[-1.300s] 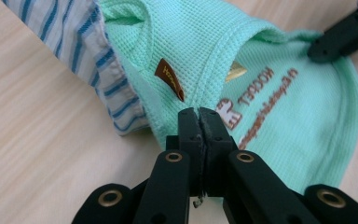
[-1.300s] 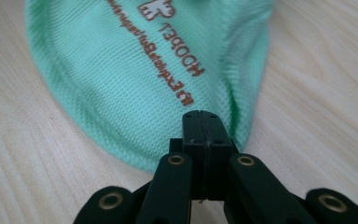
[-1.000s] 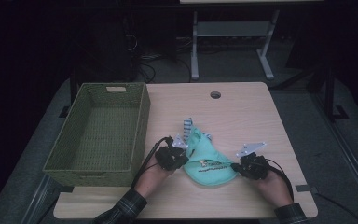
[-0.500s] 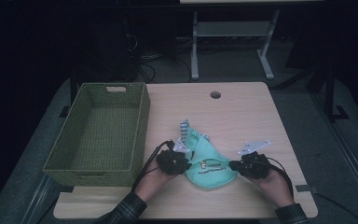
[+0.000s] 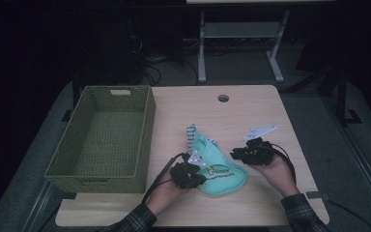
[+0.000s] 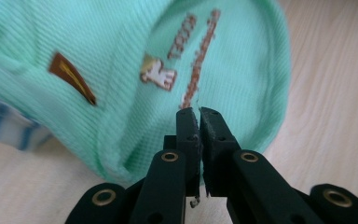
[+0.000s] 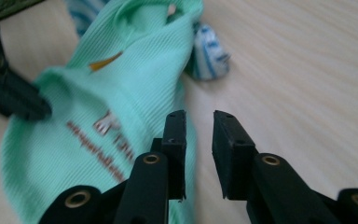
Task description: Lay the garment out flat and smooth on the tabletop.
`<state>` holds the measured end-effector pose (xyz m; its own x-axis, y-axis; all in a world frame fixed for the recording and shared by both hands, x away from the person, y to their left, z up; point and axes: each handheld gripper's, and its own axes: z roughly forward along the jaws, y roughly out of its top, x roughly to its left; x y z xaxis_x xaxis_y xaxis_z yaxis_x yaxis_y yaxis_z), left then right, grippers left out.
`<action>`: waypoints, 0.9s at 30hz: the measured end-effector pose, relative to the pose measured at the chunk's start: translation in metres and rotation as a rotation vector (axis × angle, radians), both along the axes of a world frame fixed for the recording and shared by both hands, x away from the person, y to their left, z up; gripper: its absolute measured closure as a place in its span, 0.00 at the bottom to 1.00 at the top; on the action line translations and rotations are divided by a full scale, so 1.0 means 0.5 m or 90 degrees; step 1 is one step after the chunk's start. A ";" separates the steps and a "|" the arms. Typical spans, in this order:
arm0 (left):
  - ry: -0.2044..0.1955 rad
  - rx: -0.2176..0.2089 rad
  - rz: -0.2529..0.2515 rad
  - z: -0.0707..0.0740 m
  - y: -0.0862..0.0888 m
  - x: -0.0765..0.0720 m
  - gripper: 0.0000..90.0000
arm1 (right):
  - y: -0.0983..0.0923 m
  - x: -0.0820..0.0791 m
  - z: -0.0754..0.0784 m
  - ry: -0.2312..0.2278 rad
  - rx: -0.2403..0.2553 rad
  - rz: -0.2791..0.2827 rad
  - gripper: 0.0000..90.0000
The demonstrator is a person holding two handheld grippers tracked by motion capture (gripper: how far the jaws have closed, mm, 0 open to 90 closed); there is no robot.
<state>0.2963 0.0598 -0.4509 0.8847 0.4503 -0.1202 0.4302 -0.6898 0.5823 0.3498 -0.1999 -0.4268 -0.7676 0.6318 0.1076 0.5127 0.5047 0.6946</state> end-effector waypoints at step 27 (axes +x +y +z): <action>-0.013 0.037 0.026 -0.004 0.045 0.017 0.97 | 0.091 0.146 -0.075 0.055 0.032 0.073 0.85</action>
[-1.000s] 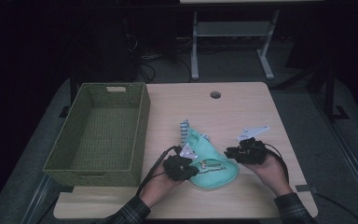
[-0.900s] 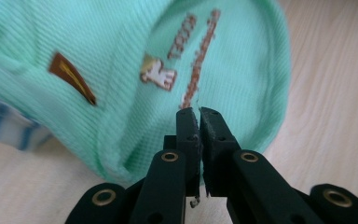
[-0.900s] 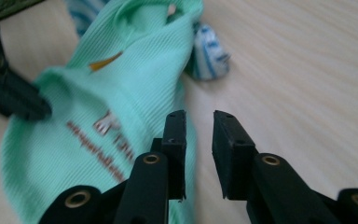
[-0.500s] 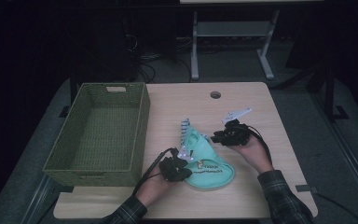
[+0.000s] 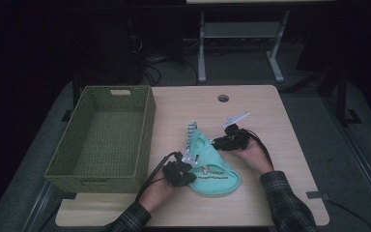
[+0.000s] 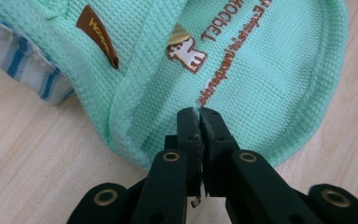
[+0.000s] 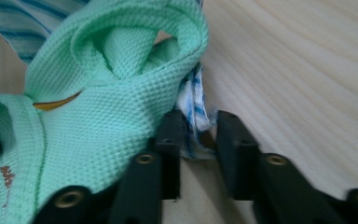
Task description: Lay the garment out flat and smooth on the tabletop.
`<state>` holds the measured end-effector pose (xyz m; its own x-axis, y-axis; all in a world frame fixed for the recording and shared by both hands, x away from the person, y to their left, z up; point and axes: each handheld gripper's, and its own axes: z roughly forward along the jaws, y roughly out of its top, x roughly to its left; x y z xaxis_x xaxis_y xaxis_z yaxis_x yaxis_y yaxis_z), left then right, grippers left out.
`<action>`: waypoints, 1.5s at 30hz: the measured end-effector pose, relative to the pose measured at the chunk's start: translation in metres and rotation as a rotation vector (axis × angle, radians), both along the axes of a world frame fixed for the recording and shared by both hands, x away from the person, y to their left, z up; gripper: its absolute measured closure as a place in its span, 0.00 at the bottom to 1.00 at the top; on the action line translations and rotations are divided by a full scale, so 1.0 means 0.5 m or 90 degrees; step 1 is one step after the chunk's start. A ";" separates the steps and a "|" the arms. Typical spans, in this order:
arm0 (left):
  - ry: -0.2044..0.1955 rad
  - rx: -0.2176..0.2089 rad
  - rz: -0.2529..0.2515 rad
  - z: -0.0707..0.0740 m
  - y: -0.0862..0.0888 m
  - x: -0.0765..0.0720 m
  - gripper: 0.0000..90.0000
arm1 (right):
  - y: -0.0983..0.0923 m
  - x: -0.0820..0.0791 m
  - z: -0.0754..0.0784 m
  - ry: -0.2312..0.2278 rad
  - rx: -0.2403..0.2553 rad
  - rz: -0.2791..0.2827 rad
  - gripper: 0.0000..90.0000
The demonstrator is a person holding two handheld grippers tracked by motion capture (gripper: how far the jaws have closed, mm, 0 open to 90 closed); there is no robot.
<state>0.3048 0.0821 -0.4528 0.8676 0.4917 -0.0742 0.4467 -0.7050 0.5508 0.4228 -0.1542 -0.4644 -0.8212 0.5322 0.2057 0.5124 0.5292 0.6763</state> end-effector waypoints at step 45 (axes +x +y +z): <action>0.005 -0.006 -0.002 0.000 -0.004 -0.002 0.88 | -0.129 -0.037 0.157 -0.111 0.002 -0.137 0.78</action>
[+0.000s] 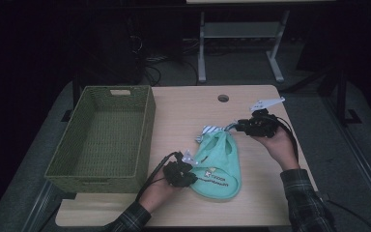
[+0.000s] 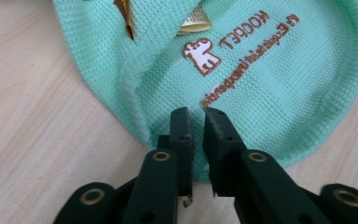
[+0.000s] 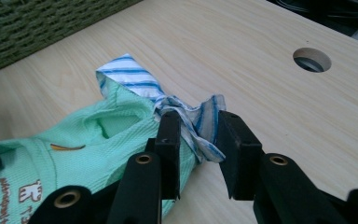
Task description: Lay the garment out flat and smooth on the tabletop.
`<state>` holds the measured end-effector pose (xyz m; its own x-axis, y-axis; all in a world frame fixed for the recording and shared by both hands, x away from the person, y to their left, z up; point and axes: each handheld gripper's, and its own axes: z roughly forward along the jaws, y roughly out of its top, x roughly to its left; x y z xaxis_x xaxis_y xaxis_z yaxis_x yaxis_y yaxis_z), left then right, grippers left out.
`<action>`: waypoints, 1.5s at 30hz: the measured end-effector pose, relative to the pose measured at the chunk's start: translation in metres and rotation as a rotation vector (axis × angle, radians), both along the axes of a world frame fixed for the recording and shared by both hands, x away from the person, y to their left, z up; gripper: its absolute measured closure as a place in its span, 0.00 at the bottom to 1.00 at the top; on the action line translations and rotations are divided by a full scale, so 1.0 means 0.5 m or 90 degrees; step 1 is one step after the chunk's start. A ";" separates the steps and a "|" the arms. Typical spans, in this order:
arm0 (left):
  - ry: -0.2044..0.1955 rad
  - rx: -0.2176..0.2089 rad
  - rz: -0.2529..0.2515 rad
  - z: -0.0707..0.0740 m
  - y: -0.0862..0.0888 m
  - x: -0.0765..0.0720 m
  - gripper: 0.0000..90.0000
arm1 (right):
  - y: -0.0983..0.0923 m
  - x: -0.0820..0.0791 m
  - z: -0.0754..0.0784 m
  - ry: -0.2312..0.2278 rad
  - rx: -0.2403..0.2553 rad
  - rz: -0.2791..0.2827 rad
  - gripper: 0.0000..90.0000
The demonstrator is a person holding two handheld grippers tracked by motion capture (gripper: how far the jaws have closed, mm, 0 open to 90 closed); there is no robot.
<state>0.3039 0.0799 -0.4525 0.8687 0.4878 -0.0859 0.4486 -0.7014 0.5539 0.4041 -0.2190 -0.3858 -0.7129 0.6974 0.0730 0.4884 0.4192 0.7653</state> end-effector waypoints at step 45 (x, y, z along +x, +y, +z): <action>-0.070 0.005 0.165 -0.004 -0.067 0.231 0.95 | 0.066 0.024 -0.159 0.087 -0.044 0.015 0.95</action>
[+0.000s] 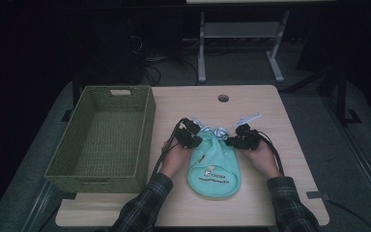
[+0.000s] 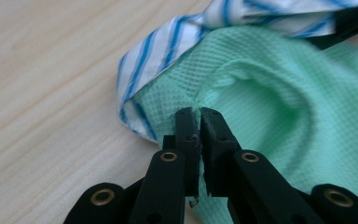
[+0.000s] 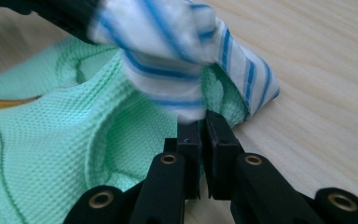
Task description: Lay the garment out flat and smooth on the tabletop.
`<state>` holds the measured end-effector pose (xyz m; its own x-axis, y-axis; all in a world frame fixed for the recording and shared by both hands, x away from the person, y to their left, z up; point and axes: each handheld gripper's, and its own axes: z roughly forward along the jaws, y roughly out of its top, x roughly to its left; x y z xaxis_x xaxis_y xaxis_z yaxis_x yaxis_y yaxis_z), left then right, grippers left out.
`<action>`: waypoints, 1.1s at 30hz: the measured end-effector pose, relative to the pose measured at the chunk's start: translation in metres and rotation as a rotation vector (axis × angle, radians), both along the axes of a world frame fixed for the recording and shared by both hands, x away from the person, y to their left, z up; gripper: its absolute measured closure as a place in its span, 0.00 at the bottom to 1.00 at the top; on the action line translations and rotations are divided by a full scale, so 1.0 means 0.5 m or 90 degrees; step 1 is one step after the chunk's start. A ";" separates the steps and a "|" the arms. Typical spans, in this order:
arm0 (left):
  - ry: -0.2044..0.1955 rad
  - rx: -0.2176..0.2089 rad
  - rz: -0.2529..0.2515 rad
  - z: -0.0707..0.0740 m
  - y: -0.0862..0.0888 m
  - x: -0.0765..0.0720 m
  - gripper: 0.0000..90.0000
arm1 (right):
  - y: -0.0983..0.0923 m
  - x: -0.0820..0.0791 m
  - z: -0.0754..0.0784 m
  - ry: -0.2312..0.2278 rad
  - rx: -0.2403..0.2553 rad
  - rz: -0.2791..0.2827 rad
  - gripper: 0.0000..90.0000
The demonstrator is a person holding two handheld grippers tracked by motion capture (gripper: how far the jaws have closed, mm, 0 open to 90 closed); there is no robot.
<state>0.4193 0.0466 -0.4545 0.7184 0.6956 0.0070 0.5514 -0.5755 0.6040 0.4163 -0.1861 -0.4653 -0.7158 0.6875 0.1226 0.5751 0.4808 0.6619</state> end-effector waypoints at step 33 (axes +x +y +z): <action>0.015 -0.073 -0.024 0.045 0.062 -0.033 0.79 | -0.036 -0.050 0.068 -0.035 0.046 0.029 0.85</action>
<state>0.4026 0.0778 -0.4318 0.7429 0.6636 -0.0883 0.5454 -0.5235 0.6545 0.3911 -0.2041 -0.4314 -0.7536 0.6442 0.1307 0.5154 0.4557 0.7257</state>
